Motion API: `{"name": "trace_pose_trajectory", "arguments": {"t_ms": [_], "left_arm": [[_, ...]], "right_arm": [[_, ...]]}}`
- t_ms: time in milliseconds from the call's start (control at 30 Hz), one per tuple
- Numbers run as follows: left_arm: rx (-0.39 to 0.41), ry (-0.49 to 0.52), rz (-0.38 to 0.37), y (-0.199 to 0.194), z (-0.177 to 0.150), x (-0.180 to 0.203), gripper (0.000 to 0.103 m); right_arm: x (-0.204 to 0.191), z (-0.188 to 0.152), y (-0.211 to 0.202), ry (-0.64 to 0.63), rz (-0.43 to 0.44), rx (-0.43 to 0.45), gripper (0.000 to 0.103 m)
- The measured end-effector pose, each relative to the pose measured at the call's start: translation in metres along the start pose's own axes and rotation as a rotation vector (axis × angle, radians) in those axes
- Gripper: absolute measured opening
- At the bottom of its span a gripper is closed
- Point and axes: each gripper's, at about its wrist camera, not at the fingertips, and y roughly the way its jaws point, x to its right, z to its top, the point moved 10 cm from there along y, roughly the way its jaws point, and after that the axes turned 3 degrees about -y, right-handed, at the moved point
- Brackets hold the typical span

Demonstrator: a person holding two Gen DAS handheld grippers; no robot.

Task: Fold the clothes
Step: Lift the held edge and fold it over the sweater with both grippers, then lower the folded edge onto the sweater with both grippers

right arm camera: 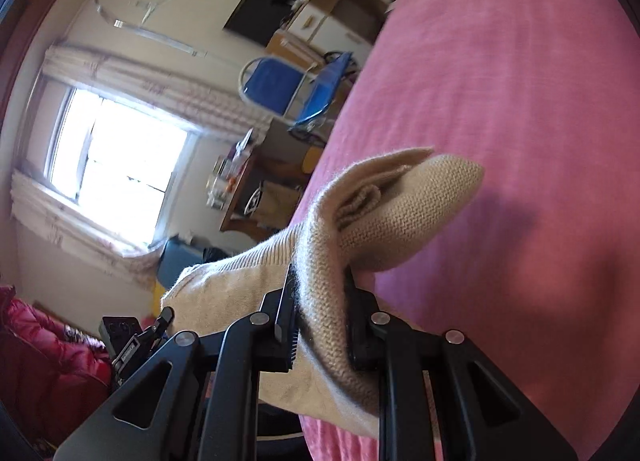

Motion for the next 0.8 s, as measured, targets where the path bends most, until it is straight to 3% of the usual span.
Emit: {"name": "trace_pose_trajectory", "arguments": {"t_ms": [167,333,467,533,600,667,800], "left_arm": [[0.032,-0.139,0.070,-0.010,-0.011,-0.072,0.011],[-0.004,-0.378,0.146,-0.002,-0.057,-0.162,0.011],[-0.054,-0.417,0.255,0.004,-0.095,-0.211,0.012],[-0.066,-0.416,0.305,0.004,-0.104,-0.228,0.012],[-0.083,-0.413,0.339,0.005,-0.110,-0.239,0.013],[-0.108,-0.378,0.364,0.007,-0.113,-0.241,0.013],[-0.143,-0.286,0.418,0.005,-0.115,-0.236,0.014]], "right_arm": [[-0.031,0.023,0.064,-0.072,-0.006,-0.060,0.018],[-0.029,0.033,0.123,-0.173,-0.155,-0.170,0.018],[0.031,0.027,0.149,-0.177,-0.423,-0.256,0.022],[0.059,0.029,0.146,-0.165,-0.554,-0.246,0.036],[0.073,0.028,0.138,-0.136,-0.566,-0.231,0.051],[0.083,0.030,0.126,-0.107,-0.583,-0.192,0.058],[0.093,0.029,0.088,0.021,-0.512,-0.108,0.062]]}}
